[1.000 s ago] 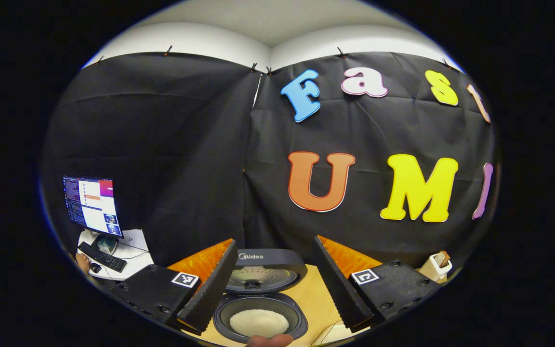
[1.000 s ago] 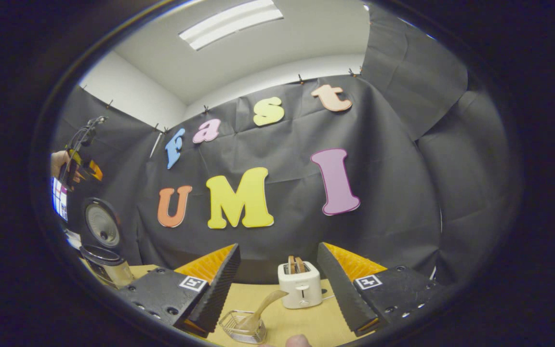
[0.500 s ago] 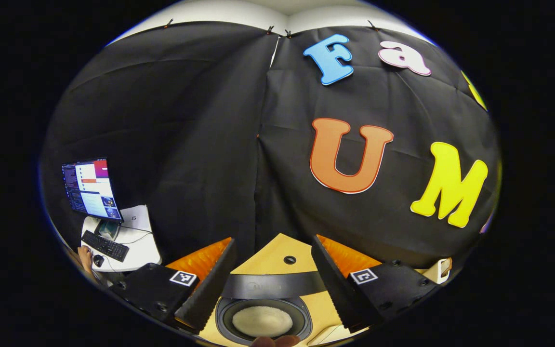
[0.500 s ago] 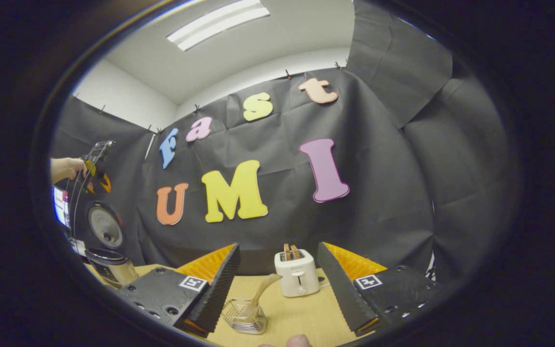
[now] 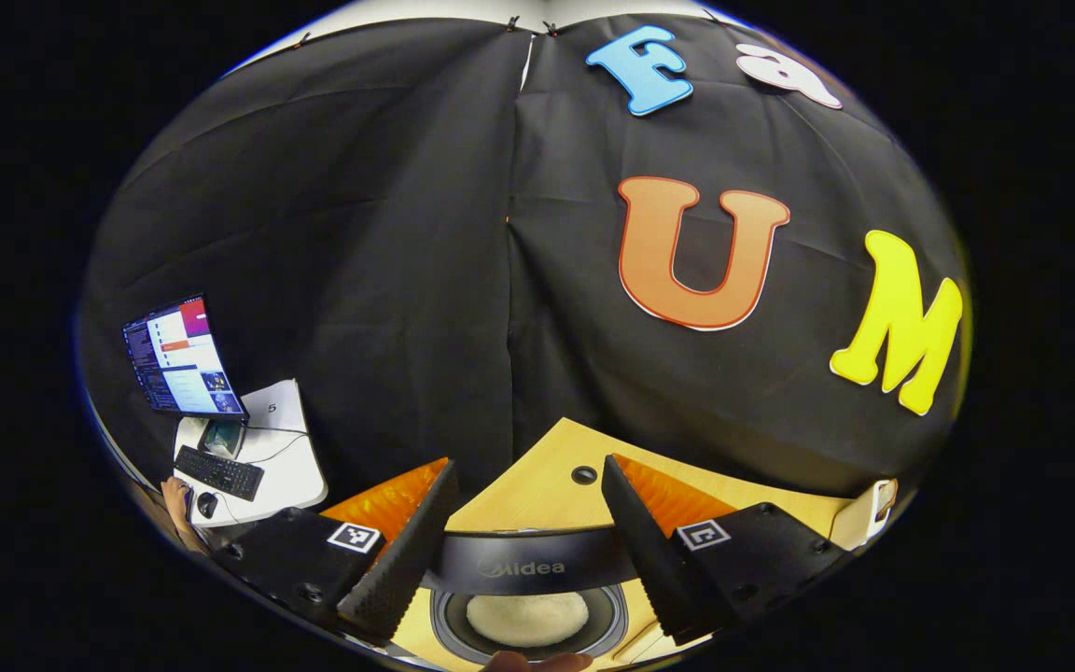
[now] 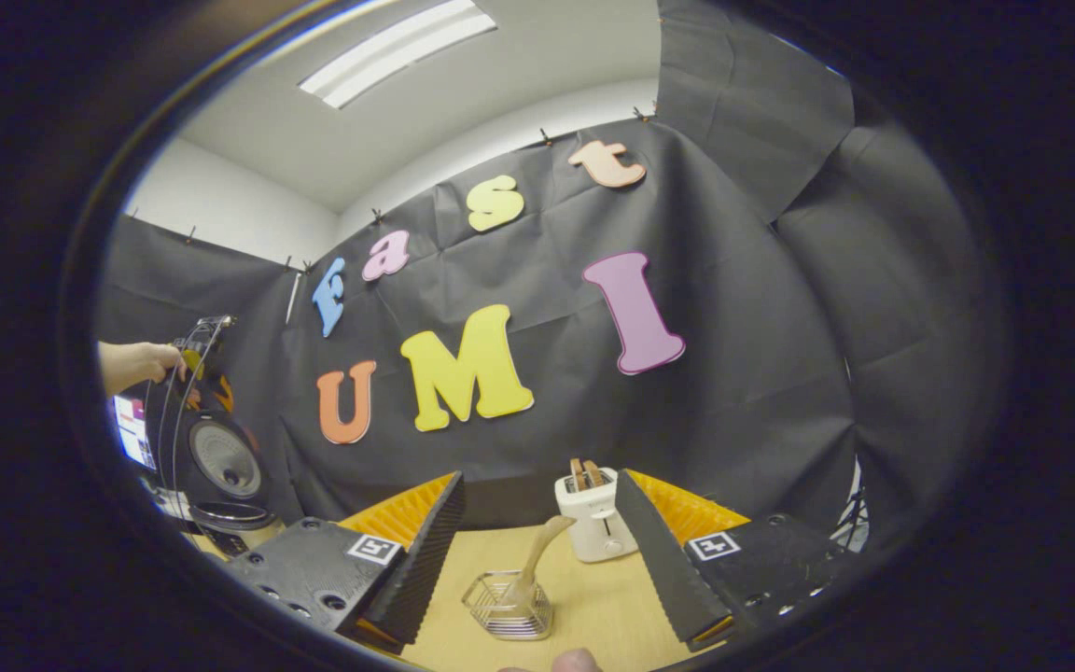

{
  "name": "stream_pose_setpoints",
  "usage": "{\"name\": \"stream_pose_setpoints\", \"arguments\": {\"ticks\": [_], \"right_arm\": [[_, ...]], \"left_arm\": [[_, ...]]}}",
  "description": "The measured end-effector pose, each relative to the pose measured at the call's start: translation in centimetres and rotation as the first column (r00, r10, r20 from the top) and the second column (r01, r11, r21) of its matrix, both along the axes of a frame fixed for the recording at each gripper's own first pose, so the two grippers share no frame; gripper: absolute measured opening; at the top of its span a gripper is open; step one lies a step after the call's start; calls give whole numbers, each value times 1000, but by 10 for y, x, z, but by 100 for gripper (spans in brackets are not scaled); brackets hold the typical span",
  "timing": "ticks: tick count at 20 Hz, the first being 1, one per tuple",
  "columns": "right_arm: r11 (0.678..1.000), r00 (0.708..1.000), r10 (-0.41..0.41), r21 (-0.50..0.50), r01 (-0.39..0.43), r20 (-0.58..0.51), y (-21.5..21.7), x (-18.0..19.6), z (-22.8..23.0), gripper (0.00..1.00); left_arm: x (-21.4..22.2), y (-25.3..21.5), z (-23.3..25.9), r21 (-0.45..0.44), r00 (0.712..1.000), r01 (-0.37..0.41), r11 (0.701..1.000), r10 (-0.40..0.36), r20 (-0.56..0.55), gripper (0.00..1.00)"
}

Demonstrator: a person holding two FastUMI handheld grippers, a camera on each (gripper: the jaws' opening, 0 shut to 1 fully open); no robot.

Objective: Close the left gripper, press the button to open the rice cooker; take a wooden spoon from the chopstick holder with the right hand, scoop a spoonful of rice and pour it into the rice cooker, then put the wooden spoon back into the chopstick holder.

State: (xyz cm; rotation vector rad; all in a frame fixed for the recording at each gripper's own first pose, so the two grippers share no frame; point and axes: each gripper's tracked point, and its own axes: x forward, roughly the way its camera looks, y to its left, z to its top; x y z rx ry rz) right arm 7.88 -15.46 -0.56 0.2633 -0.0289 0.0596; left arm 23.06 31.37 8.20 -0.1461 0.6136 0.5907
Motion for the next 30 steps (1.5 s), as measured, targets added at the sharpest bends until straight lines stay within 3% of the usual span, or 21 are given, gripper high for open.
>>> {"name": "stream_pose_setpoints", "arguments": {"ticks": [3,4,6,7,8,10,12,14,15,16,30], "right_arm": [[1000,1000,8,9,-8,-5,0,-3,0,95],[1000,1000,6,11,-6,-1,-1,-4,2,91],[999,1000,22,34,-22,-3,4,-8,5,95],[999,1000,28,43,-28,-7,6,-12,4,90],[999,999,31,44,-31,-9,7,-15,5,95],[999,1000,30,38,-30,-6,7,-22,7,90],[999,1000,29,25,-29,4,7,-29,12,95],[999,999,28,26,-29,15,6,-37,18,95],[999,999,28,28,-28,21,6,-39,21,90],[999,999,28,30,-29,26,7,-42,24,95],[996,997,76,-39,-77,-24,49,-57,1,95]], "left_arm": [[-7,-5,-3,31,1000,3,1000,-3,-13,99],[-9,-9,-1,32,1000,2,999,-1,-9,98],[-18,-14,-4,40,1000,3,999,-3,-3,99],[-21,-18,-5,50,1000,11,999,-10,-5,99],[-27,-23,-8,53,1000,15,999,-14,-9,99],[-39,-34,-14,41,1000,10,999,-10,-5,99],[-55,-48,-20,27,1000,8,1000,-8,-5,99],[-68,-57,-28,50,1000,31,998,-30,-2,99],[-76,-64,-34,56,999,42,998,-42,1,99],[-83,-71,-41,55,999,49,997,-50,5,99],[-139,-114,-112,71,987,117,991,-124,102,97]]}}
